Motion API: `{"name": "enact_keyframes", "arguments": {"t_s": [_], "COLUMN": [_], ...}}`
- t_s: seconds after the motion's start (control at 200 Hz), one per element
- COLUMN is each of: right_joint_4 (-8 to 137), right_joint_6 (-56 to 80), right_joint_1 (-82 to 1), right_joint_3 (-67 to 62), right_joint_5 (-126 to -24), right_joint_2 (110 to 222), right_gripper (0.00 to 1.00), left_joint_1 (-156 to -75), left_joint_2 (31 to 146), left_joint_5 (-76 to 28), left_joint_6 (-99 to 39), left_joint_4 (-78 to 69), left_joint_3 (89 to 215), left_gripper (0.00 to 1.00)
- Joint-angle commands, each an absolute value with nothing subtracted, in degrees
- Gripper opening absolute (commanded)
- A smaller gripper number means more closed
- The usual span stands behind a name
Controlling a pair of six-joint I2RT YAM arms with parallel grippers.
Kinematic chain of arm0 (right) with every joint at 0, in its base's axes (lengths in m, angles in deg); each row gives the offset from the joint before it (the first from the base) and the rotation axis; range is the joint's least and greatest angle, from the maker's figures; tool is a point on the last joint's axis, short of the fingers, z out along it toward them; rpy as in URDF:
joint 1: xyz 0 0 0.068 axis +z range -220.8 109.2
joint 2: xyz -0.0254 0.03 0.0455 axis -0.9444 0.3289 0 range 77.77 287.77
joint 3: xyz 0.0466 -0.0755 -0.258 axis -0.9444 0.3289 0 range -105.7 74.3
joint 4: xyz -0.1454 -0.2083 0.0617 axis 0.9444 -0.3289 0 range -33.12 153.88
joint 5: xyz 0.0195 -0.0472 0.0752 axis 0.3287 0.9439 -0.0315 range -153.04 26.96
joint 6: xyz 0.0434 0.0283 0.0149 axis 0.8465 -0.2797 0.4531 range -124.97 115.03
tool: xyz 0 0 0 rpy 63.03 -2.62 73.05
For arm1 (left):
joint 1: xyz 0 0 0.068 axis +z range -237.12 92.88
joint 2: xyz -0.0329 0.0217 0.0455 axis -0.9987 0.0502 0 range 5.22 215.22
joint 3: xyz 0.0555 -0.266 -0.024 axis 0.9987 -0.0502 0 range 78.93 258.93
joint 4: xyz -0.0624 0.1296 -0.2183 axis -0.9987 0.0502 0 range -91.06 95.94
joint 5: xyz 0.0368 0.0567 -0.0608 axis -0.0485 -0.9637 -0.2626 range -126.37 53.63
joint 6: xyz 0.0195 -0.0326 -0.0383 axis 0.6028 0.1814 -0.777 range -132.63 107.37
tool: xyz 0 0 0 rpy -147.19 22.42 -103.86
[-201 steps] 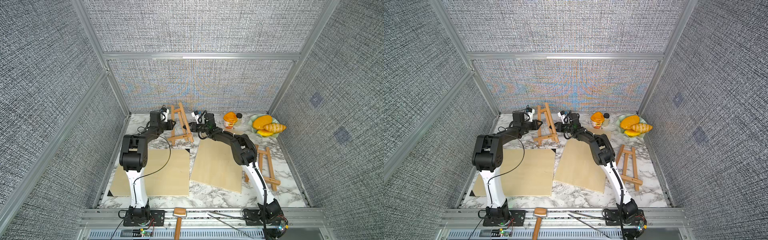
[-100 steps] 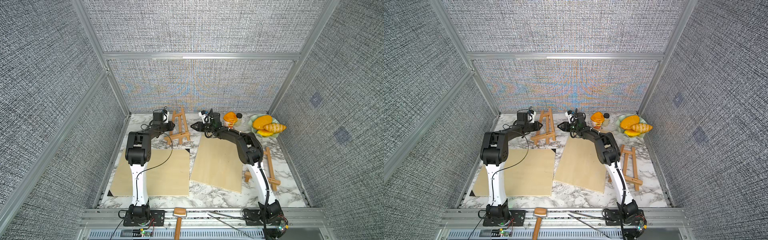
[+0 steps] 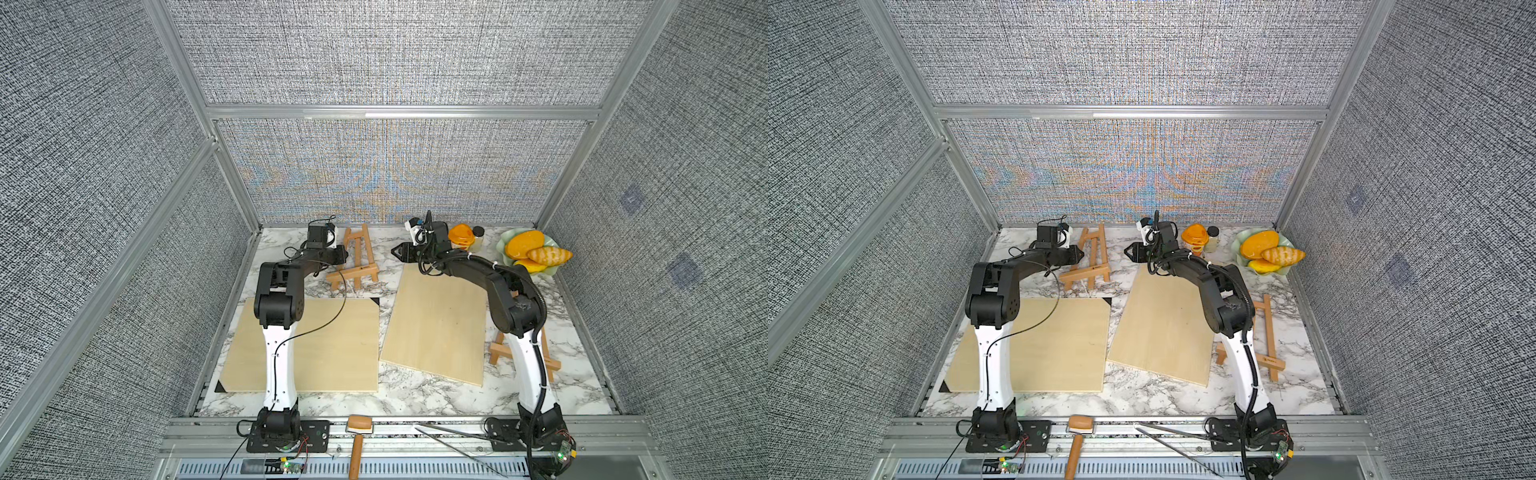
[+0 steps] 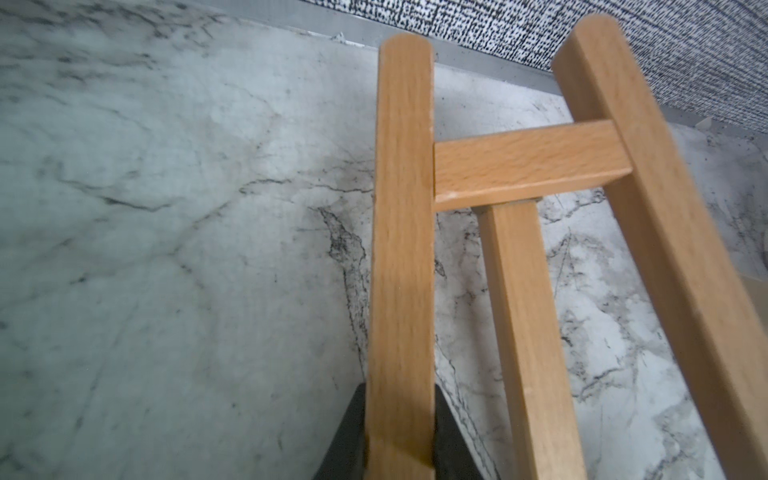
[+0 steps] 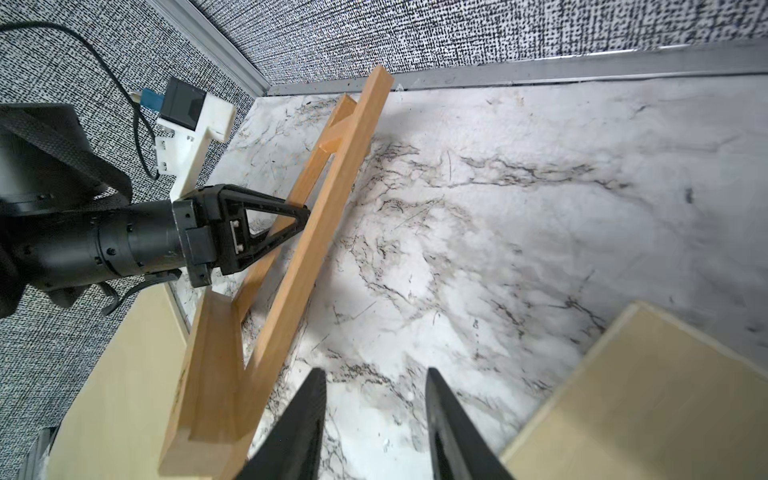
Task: Disassemble the easel
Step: Place the easel at the center of the board.
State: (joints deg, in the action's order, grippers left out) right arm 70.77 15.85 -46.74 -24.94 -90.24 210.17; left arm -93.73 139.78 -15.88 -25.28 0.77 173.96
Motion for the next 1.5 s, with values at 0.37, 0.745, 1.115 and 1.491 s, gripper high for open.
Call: {"name": "enact_keyframes", "arguments": {"t_s": [0.37, 0.745, 1.115, 1.491], "right_joint_4": [68.24, 65.06, 61.17, 55.62], "right_joint_6": [13.17, 10.53, 6.64, -0.54], "right_joint_1": [-45.49, -44.78, -44.52, -44.6], "right_joint_3": [-24.81, -21.9, -11.68, 0.38], "right_joint_5": [-88.12, -84.99, -78.48, -65.01], "right_joint_2": [206.41, 199.84, 184.11, 164.38], "right_gripper": [0.42, 0.42, 0.42, 0.45], "left_joint_1": [-93.71, -93.66, -93.59, -93.56], "left_joint_2": [136.5, 130.57, 115.11, 95.6], "left_joint_5": [-16.24, -16.22, -17.72, -21.54], "left_joint_6": [-24.5, -24.32, -21.16, -15.14], "left_joint_4": [0.85, 1.31, 5.52, 3.76], "left_joint_3": [173.77, 171.13, 167.57, 158.32], "left_gripper": [0.29, 0.32, 0.35, 0.46]}}
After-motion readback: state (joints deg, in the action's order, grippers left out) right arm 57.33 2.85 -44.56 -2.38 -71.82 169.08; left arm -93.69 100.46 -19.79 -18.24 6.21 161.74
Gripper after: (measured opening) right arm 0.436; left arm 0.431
